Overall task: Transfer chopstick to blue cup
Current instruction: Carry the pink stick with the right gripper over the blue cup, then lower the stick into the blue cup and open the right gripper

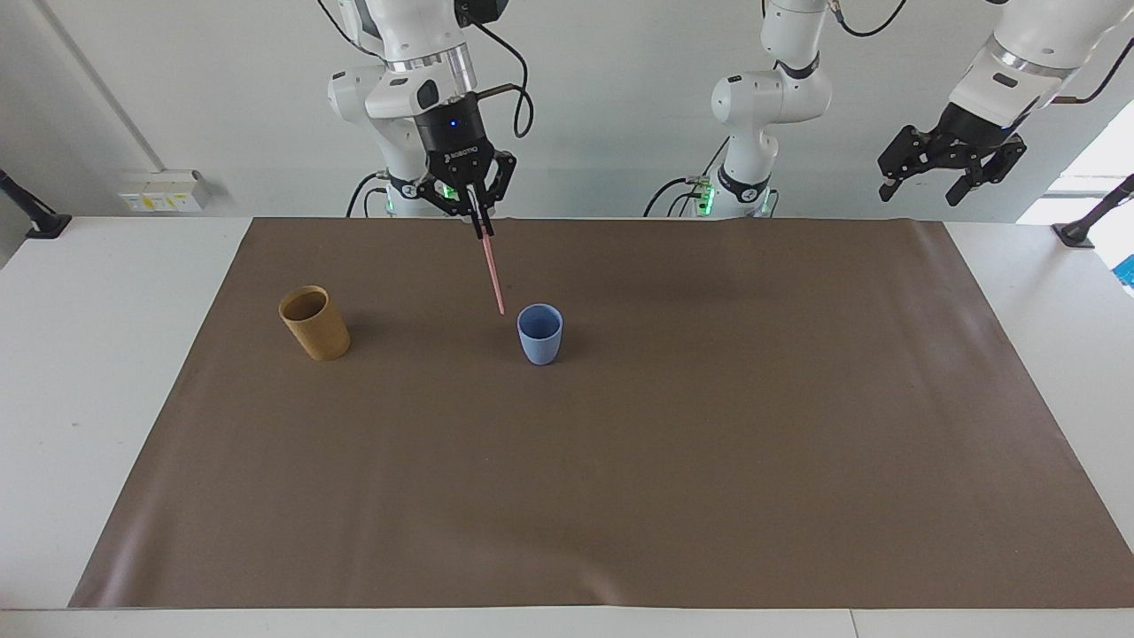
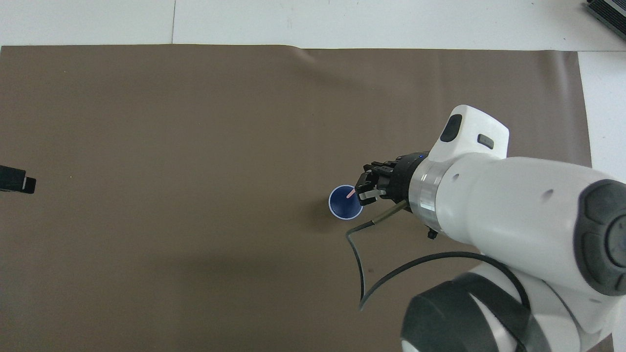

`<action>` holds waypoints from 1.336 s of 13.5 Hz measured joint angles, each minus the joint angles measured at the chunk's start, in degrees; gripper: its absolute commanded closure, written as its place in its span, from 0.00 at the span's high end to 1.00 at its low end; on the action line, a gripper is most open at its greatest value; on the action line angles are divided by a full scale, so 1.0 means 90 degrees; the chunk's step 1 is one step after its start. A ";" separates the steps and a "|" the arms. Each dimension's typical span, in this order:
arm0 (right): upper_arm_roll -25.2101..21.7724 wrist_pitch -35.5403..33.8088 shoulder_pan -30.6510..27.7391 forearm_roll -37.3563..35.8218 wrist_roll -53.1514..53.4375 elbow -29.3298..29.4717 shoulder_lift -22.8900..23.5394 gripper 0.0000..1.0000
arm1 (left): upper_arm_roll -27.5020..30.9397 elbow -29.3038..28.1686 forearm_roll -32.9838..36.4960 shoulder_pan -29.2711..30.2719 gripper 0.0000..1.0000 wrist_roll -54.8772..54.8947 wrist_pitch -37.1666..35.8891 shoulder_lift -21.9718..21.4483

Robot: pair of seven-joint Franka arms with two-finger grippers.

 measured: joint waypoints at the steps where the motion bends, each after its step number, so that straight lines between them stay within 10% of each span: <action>1: 0.0002 0.0028 0.0038 0.0000 -0.0080 -0.0081 0.0019 0.00 | 0.0000 0.0000 0.0000 0.0000 1.00 0.0000 0.0000 0.0000; 3: 0.0001 0.0035 0.0057 0.0004 -0.0268 -0.0214 0.0017 0.00 | 0.0000 0.0000 0.0000 0.0000 1.00 0.0000 -0.0001 0.0000; 5: -0.0005 0.0037 0.0057 0.0004 -0.0311 -0.0265 0.0017 0.20 | 0.0001 0.0000 0.0000 0.0000 1.00 0.0000 -0.0001 0.0000; 14: -0.0005 0.0034 0.0057 0.0005 -0.0358 -0.0301 0.0007 0.25 | 0.0003 0.0000 0.0000 0.0000 1.00 0.0000 -0.0002 0.0000; 18: -0.0020 0.0034 0.0052 0.0006 -0.0359 -0.0300 0.0003 0.50 | 0.0003 0.0000 0.0000 0.0000 1.00 0.0000 -0.0003 -0.0001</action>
